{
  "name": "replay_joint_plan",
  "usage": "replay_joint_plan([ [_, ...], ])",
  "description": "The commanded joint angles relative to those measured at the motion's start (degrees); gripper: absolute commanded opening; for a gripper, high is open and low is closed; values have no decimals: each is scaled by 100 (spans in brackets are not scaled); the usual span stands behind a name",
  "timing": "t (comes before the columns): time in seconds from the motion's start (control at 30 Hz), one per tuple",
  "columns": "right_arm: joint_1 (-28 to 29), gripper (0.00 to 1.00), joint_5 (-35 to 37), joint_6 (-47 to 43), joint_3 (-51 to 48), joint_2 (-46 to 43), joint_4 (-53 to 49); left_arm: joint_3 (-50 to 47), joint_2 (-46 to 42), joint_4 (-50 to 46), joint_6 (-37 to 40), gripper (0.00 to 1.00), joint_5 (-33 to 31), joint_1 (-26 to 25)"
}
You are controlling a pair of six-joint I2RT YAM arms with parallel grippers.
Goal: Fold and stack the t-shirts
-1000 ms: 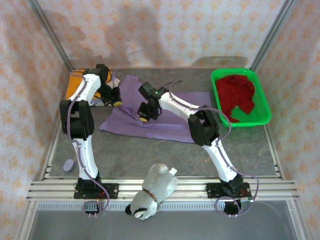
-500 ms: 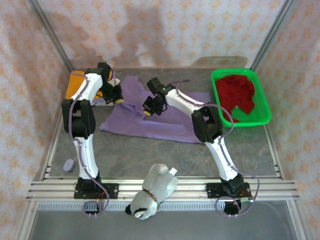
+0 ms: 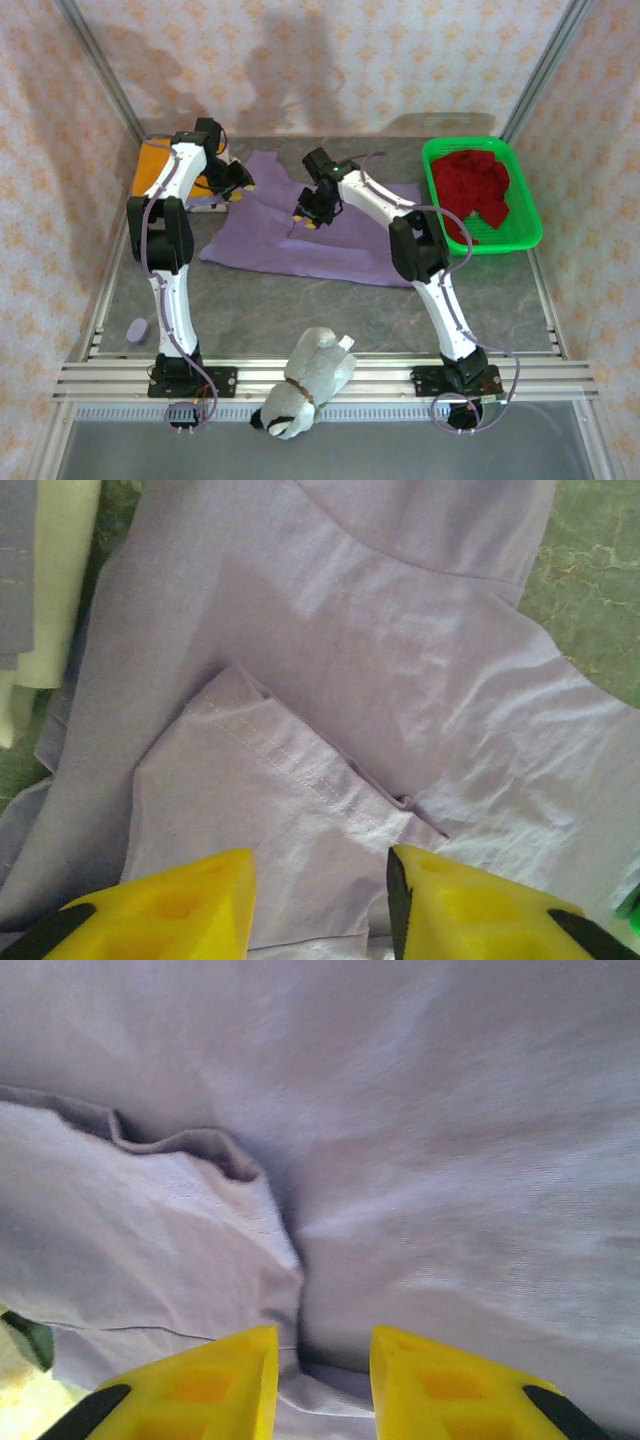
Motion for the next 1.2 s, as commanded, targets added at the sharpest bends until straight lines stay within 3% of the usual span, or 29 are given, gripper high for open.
replay_joint_plan([
  [0.0, -41, 30, 442, -418, -200, -745, -441, -179, -494, 51, -73, 44, 126, -49],
  [0.3, -37, 30, 1176, -747, -2088, -2099, -423, -2204, -1876, 134, 396, 40, -533, -78],
  [0.5, -33, 29, 1016, -657, -3337, -2586, 44, -3277, -2059, 435, 522, 10, -765, -77],
  [0.57, -33, 29, 971, -641, -3577, -2648, 145, -3449, -2025, 532, 522, 6, -865, -77],
  [1.17, -42, 27, 836, -672, -5261, -2913, 683, -4937, -2132, 1241, -52, 3, -1009, -77],
])
